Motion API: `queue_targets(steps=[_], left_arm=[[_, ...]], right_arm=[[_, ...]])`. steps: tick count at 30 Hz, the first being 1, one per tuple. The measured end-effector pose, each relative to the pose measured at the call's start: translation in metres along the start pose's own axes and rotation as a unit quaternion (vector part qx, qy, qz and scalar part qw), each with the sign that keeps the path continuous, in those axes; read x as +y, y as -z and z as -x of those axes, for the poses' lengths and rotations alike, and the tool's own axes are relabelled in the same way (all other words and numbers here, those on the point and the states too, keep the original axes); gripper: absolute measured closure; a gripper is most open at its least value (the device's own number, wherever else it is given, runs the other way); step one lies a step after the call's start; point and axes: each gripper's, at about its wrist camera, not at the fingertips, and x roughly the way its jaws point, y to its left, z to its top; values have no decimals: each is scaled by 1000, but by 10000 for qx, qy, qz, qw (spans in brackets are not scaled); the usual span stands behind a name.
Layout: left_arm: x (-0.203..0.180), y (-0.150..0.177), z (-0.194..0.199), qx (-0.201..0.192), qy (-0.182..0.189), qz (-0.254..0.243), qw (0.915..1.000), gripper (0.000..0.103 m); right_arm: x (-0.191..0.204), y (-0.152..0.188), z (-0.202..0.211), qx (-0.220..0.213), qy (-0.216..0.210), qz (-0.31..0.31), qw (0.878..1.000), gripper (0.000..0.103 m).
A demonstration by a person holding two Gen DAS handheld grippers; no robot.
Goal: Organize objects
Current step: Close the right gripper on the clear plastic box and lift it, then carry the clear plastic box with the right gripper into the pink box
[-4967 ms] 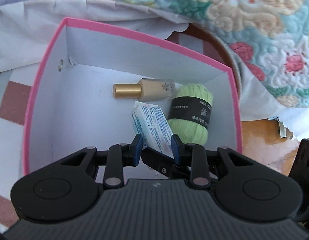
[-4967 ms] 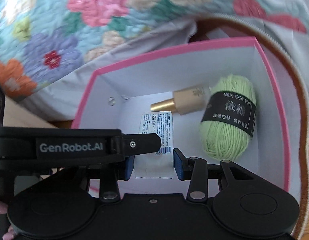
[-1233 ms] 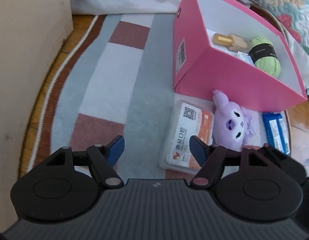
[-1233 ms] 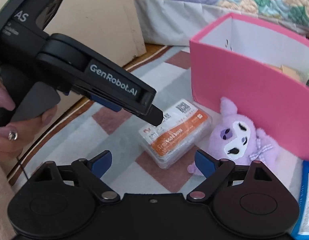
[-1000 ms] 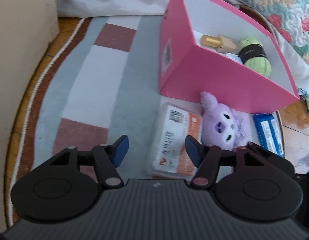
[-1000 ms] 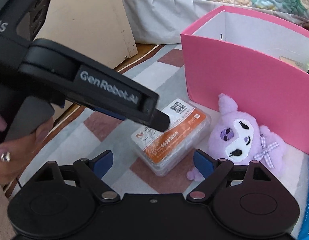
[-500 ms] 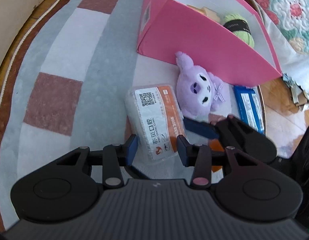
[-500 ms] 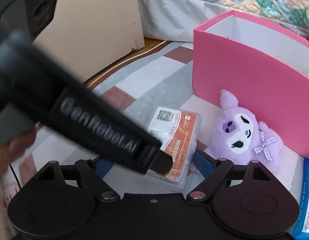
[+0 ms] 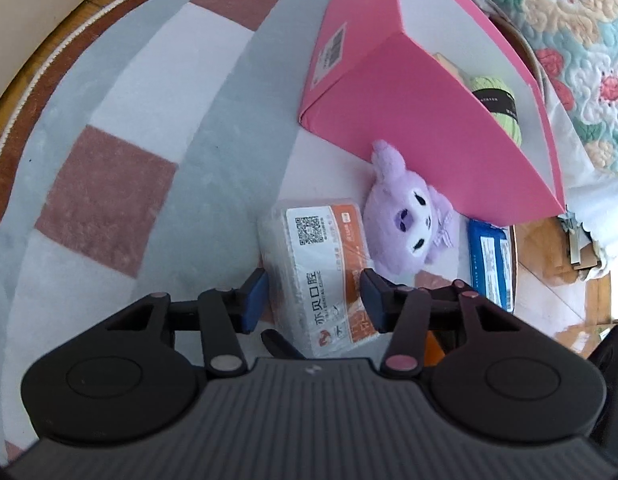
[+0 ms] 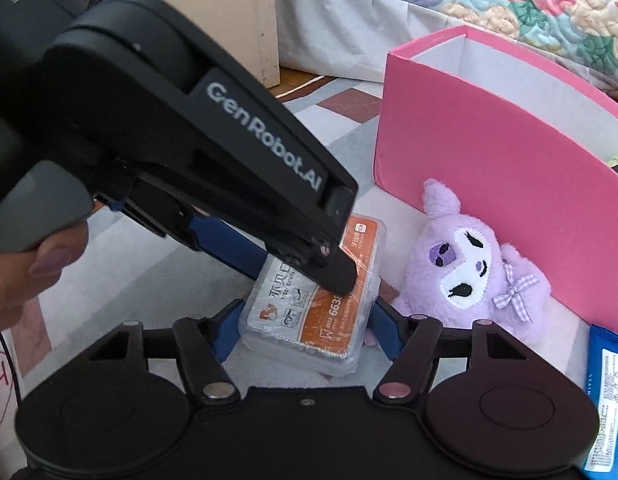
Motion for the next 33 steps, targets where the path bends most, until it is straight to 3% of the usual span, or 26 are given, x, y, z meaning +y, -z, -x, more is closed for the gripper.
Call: queue_targets(steps=[5, 12, 18, 22, 33], left_arm=[[-15, 17, 17, -190, -131, -155, 9996, 54], [-43, 42, 49, -544, -144, -490, 9972, 54], [-57, 74, 77, -905, 4, -384, 9952, 54], [-68, 87, 86, -959, 52, -421, 9945, 54], [-110, 95, 122, -1061, 127, -803, 9910, 54]], right_arm=[[-11, 2, 20, -56, -327, -361, 9988, 32], [-19, 10, 62, -370, -392, -300, 9981, 32], [-18, 21, 97, -698, -488, -50, 9964, 33], [0, 28, 126, -789, -459, 85, 9958, 33], [-6, 10, 163, -1085, -287, 265, 9933, 33]])
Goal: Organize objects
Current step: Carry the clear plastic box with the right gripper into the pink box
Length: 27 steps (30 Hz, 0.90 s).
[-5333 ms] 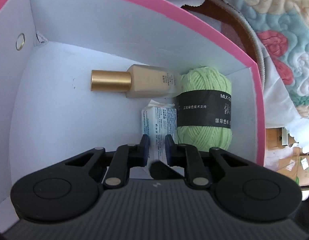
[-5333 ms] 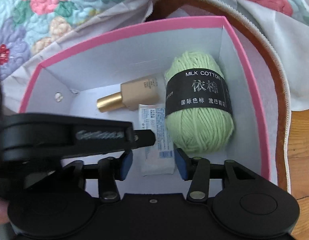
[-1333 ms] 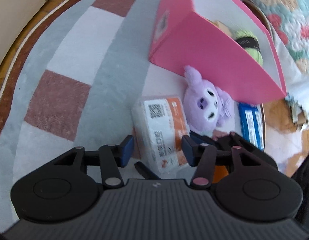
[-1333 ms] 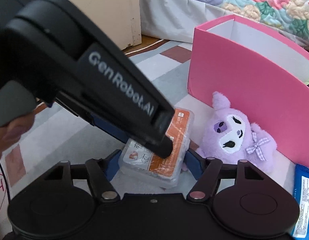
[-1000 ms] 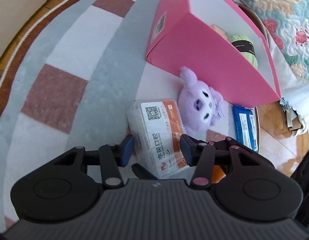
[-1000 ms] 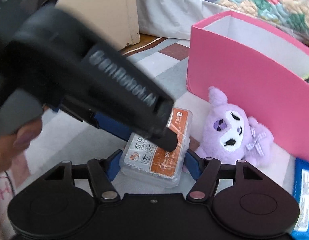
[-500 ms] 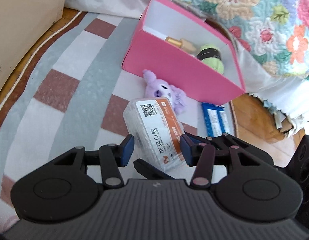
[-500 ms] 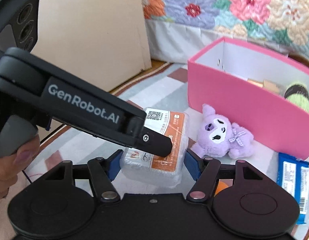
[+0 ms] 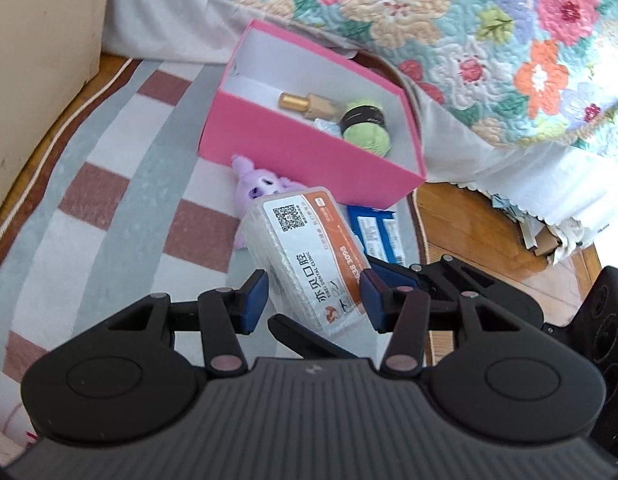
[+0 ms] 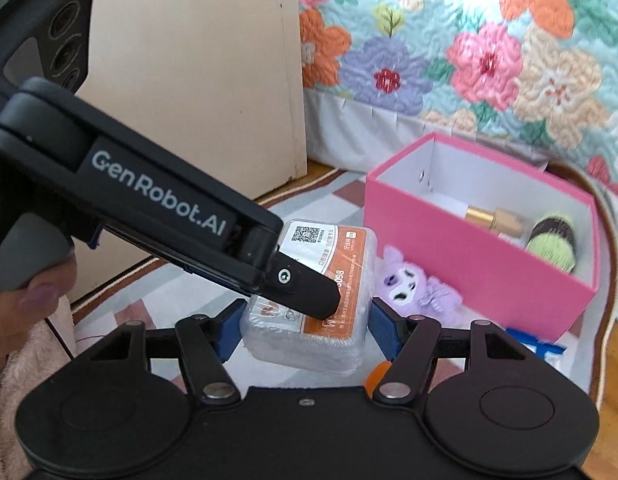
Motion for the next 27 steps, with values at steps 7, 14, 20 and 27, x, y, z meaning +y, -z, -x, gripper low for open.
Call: queue_targets(steps=[7, 14, 20, 27], left_arm=[[-24, -26, 27, -28, 102, -284, 9995, 55], [-47, -62, 39, -73, 80, -491, 9987, 54], [-56, -105, 15, 41, 94, -476, 9988, 54], [-63, -161, -37, 246, -57, -235, 9994, 54]], right_arm=[[-2, -32, 26, -85, 136, 57, 9999, 33], [-14, -62, 38, -289, 260, 113, 9992, 33], [-41, -84, 23, -256, 387, 77, 9989, 34], [-90, -106, -17, 20, 382, -204, 9991, 34]])
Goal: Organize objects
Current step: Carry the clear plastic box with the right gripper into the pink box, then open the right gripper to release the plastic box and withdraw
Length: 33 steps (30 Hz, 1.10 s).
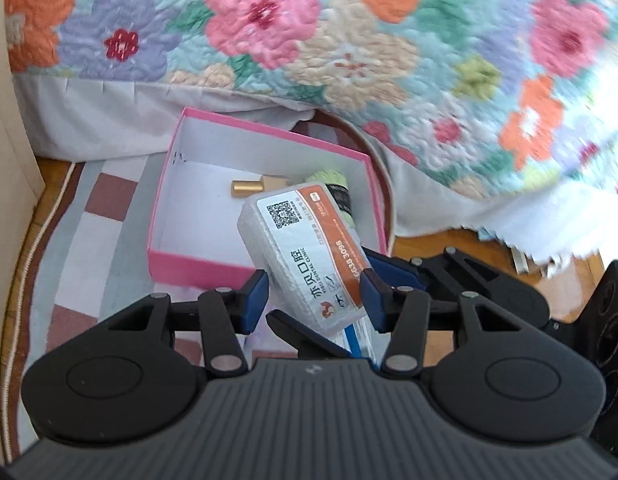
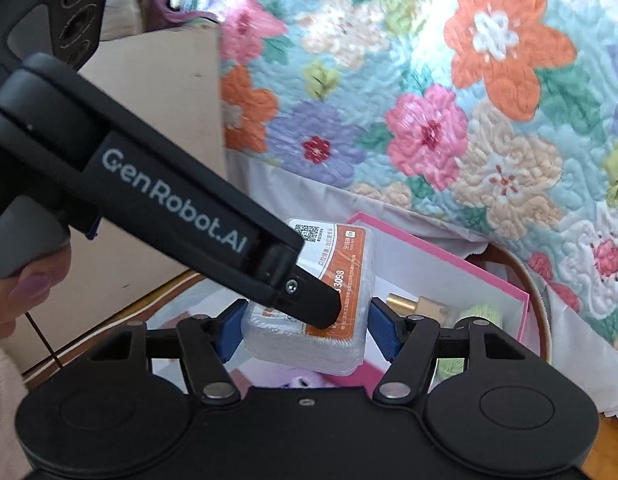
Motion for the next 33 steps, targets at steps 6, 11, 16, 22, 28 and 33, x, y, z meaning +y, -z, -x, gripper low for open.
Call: queue_targets(steps=[6, 11, 16, 22, 28, 33], left_arm=[[11, -48, -62, 482, -8, 301, 9984, 54], [33, -67, -125, 985, -102, 645, 9930, 54], [59, -68, -171, 1177, -85, 1210, 9856, 58], [72, -54, -200, 1232, -148, 1417, 9821, 60], [83, -51, -216, 1059, -292, 1416, 9838, 62], [93, -53, -224, 1025, -149, 1571, 9821, 71]], right_arm=[[-47, -10, -54, 412, -177, -478, 9978, 34], [-74, 0, -107, 840, -180, -953, 9917, 34], [-92, 17, -148, 1064, -102, -1390, 9845, 35], [-100, 34, -173, 1326, -92, -1570, 9786, 35], [-106, 41, -196, 1342, -89, -1723, 9758, 35], [-109, 41, -202, 1461, 86, -1819, 9724, 35]])
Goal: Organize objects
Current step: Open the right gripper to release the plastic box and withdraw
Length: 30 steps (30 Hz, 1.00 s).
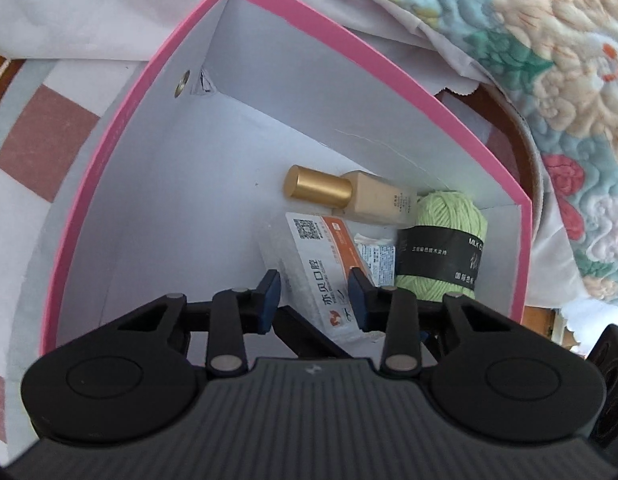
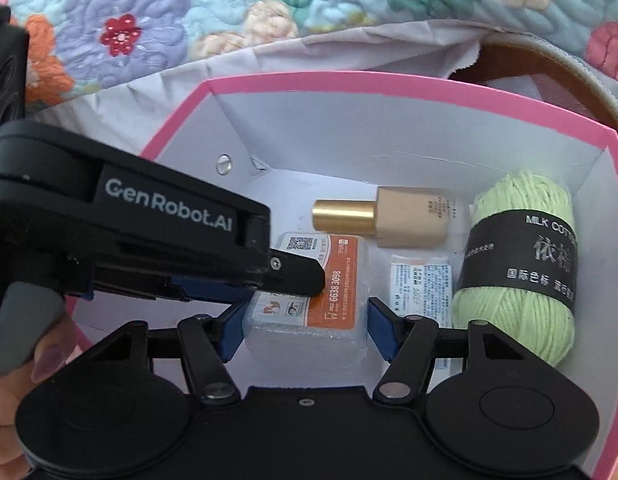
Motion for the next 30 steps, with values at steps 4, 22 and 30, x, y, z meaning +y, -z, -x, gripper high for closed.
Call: queue_targets(steps=[4, 22, 30], left_arm=[[1, 1, -5, 44, -11, 15, 10000, 81], [-7, 26, 40, -125, -360, -353, 9986, 75], [-23, 49, 121, -401, -373, -781, 9954, 62]], right_arm=[[2, -1, -1, 228, 206, 67, 9995, 33], [12, 35, 117, -899, 331, 479, 9943, 30], [49, 42, 183, -1311, 304, 1054, 9853, 30]])
